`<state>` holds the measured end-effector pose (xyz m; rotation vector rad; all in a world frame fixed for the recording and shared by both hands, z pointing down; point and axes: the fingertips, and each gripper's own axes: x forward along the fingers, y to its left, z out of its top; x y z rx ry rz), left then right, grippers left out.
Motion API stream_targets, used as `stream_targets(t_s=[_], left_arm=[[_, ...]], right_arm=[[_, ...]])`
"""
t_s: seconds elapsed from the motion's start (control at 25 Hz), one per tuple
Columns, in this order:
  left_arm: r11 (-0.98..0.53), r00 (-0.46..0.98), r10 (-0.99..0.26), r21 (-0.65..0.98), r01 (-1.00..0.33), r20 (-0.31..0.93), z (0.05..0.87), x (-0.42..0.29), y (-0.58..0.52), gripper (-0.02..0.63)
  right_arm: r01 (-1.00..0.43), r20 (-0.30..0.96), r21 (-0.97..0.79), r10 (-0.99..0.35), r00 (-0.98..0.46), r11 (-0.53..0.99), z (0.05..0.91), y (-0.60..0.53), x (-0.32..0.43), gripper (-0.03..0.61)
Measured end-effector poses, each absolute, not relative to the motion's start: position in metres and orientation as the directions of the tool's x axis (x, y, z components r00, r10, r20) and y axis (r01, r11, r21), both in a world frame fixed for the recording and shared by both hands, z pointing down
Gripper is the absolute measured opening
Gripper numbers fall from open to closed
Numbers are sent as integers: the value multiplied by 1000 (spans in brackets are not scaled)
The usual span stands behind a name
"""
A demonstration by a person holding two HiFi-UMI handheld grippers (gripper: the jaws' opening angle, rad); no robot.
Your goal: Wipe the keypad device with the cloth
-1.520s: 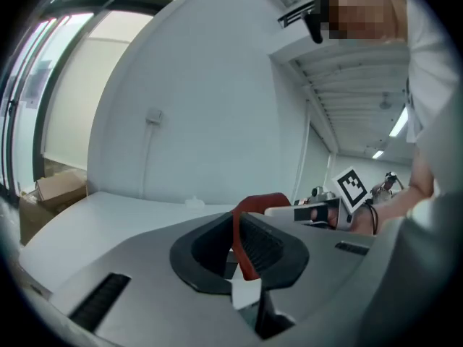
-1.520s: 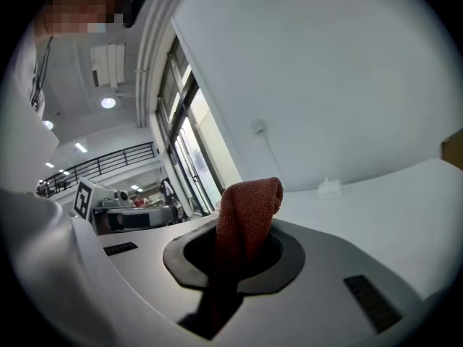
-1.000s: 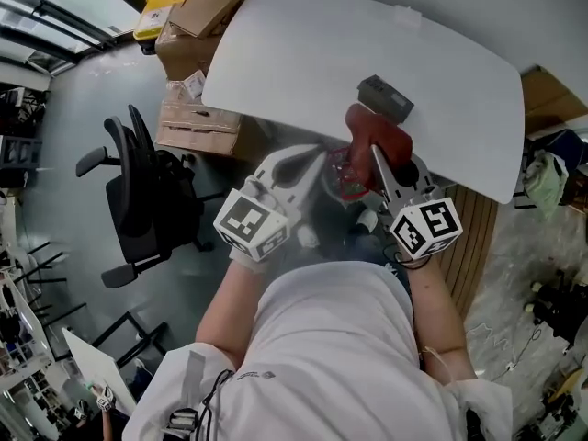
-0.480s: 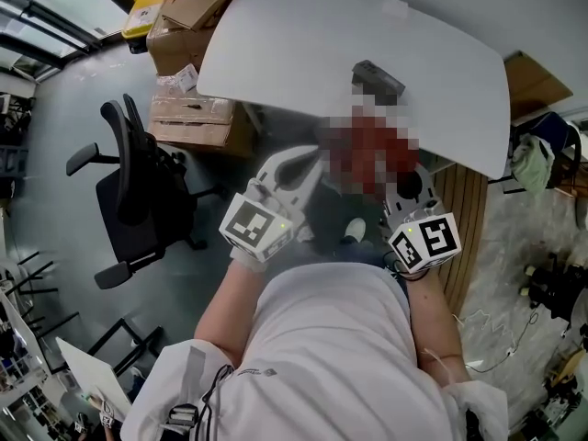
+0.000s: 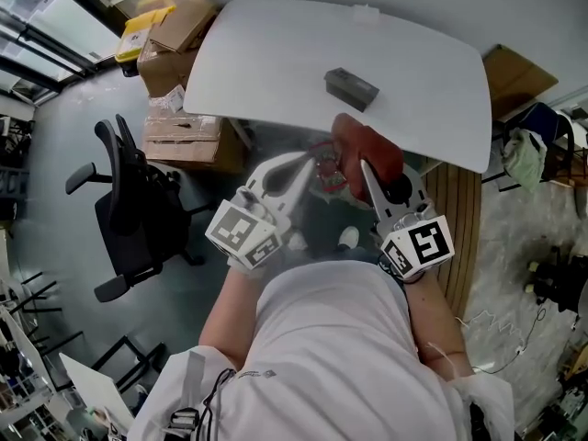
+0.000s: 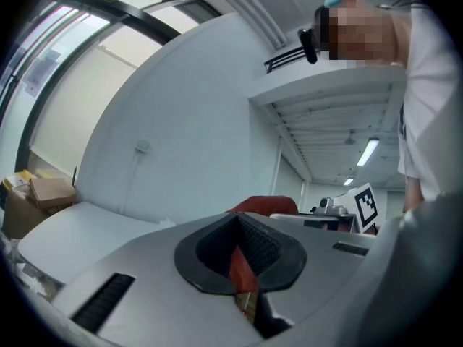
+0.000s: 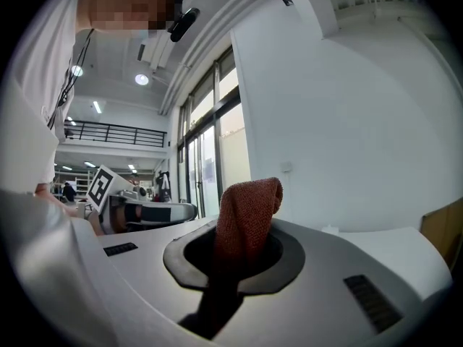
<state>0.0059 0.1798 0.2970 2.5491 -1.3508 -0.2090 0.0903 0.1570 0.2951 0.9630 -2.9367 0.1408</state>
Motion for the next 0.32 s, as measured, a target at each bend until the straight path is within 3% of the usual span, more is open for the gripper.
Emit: stream_targets(t_s=[0.32], left_arm=[[-541, 556, -831, 251, -802, -15, 291, 25, 184, 9]], right_arm=[[-570, 69, -63, -567, -821, 819, 290, 158, 103, 54]])
